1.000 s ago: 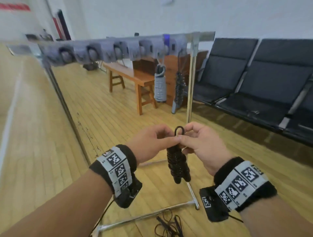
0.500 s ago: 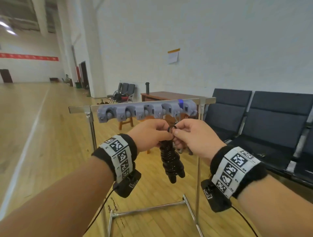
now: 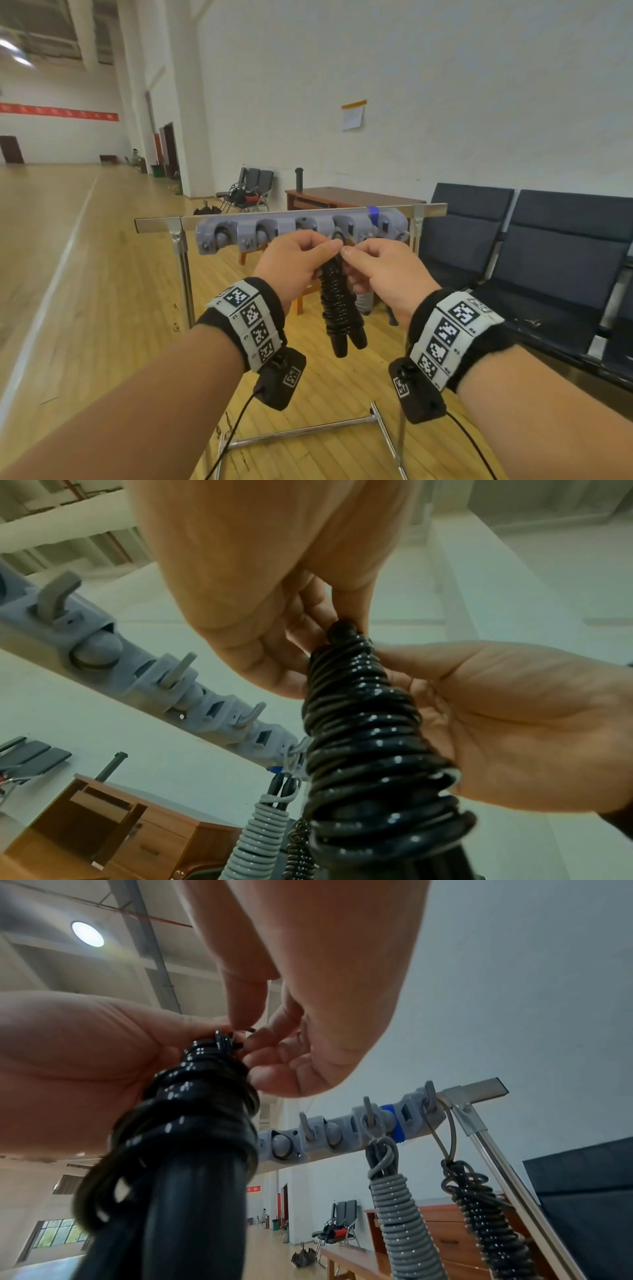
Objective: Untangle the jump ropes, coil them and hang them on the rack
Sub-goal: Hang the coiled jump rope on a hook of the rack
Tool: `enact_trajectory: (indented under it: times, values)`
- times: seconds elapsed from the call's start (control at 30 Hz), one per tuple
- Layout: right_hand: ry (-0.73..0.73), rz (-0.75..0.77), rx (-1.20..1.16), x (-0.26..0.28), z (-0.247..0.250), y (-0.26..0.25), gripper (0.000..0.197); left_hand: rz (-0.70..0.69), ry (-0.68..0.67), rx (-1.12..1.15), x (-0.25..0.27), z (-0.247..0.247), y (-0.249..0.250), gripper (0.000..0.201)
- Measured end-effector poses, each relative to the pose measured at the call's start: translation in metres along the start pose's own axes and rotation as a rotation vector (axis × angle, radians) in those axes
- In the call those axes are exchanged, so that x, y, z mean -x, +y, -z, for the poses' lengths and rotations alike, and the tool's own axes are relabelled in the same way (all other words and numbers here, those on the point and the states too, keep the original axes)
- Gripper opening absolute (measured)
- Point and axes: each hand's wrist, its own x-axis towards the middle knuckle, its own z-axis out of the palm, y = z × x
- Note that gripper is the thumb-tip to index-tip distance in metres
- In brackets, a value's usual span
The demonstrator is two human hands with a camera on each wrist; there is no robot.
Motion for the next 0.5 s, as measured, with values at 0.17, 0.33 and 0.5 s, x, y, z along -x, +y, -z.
enact_trajectory:
  times: [0.17, 0.33, 0.5]
  values:
    - [-0.006, -0.014, -0.026, -0.019, -0.011, 0.016, 0.018, 0.035, -0.001, 0.056, -0.010, 0.004, -0.016, 0.031]
    - [-0.005, 0.007, -0.014, -0.034, -0.020, 0.030, 0.016, 0.050, 0.017, 0.129, -0.018, 0.002, -0.033, 0.020]
    - [0.089, 0.042, 0.063, -0.055, -0.027, 0.037, 0.014, 0.107, 0.107, 0.146, -0.033, -0.001, -0.045, 0.017]
